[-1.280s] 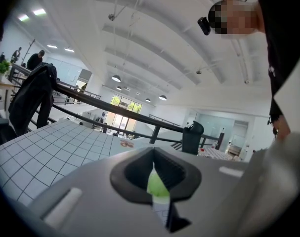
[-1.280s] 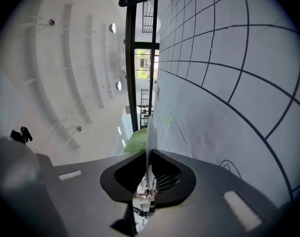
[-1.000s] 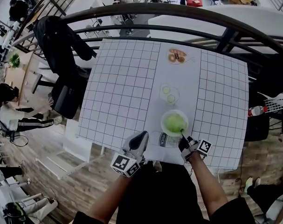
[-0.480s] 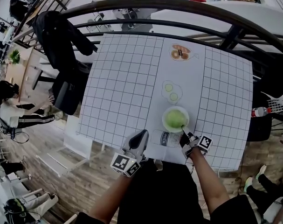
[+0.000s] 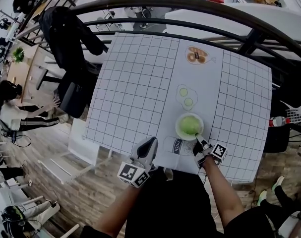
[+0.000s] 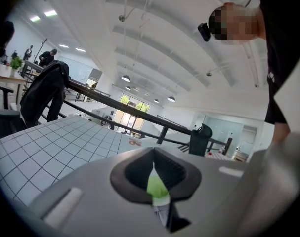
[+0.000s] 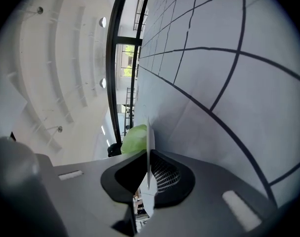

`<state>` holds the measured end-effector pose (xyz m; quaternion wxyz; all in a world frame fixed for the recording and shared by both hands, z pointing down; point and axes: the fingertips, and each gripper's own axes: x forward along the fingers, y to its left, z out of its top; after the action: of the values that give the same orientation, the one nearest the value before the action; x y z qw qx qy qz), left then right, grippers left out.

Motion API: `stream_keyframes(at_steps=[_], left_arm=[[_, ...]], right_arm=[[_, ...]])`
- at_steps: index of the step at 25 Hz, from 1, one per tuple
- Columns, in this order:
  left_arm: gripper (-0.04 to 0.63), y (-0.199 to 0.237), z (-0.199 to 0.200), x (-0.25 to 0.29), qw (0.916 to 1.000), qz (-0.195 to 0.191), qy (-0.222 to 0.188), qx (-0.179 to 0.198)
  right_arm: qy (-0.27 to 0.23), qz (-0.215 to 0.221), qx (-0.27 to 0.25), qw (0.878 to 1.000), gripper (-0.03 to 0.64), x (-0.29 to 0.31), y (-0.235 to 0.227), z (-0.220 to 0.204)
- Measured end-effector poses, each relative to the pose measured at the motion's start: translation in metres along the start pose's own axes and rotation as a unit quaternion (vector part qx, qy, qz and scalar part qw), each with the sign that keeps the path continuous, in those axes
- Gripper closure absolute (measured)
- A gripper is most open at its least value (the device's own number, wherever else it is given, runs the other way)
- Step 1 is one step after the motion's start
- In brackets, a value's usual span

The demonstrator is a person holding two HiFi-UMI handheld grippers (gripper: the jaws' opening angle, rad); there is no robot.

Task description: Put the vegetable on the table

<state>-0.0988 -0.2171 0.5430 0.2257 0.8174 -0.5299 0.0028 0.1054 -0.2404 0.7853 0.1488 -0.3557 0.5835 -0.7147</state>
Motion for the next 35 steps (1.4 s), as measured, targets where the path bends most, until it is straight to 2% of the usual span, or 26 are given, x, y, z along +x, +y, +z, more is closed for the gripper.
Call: stream_keyframes(at_steps=[5,9,12,14,16,23,31,35], left_arm=[[0.586,-0.005,-0.002,-0.006,0.9997,-0.008,0.003,0.025],[0.586,-0.010,-0.004,-0.008,0.9996,-0.014,0.007,0.023],[0.586,-0.014,0.000,-0.010,0.9992,-0.013,0.003,0.039],[0.586,-0.018,0.004,-0.010,0.9986,-0.018,-0.002,0.049],[0.586,-0.022,0.005,-0.011,0.9984,-0.025,-0.004,0.051],[0.586,-0.028,0.003,-0.017,0.9985,-0.037,-0.003,0.040],[0.586,-0.038,-0.014,-0.034,0.9977,-0.062,0.001,0.030],[0.586,-0.039,-0.018,-0.043,0.9975,-0.066,-0.003,0.026]], right_arm=[[-0.010,-0.013,0.011,1.000,0.603,0.003,0.002,-0.004],[-0.020,-0.025,0.017,0.999,0.604,0.003,0.002,-0.005],[-0.029,-0.033,0.022,0.999,0.601,0.001,-0.001,-0.002],[-0.038,-0.046,0.024,0.998,0.579,-0.002,-0.006,0.001],[-0.048,-0.056,0.026,0.997,0.535,-0.008,-0.011,0.002],[-0.083,-0.057,0.032,0.994,0.529,-0.032,-0.015,0.004],[-0.097,-0.053,-0.014,0.994,0.537,-0.068,0.006,-0.004],[-0.112,-0.037,-0.053,0.992,0.586,-0.087,0.038,-0.013]])
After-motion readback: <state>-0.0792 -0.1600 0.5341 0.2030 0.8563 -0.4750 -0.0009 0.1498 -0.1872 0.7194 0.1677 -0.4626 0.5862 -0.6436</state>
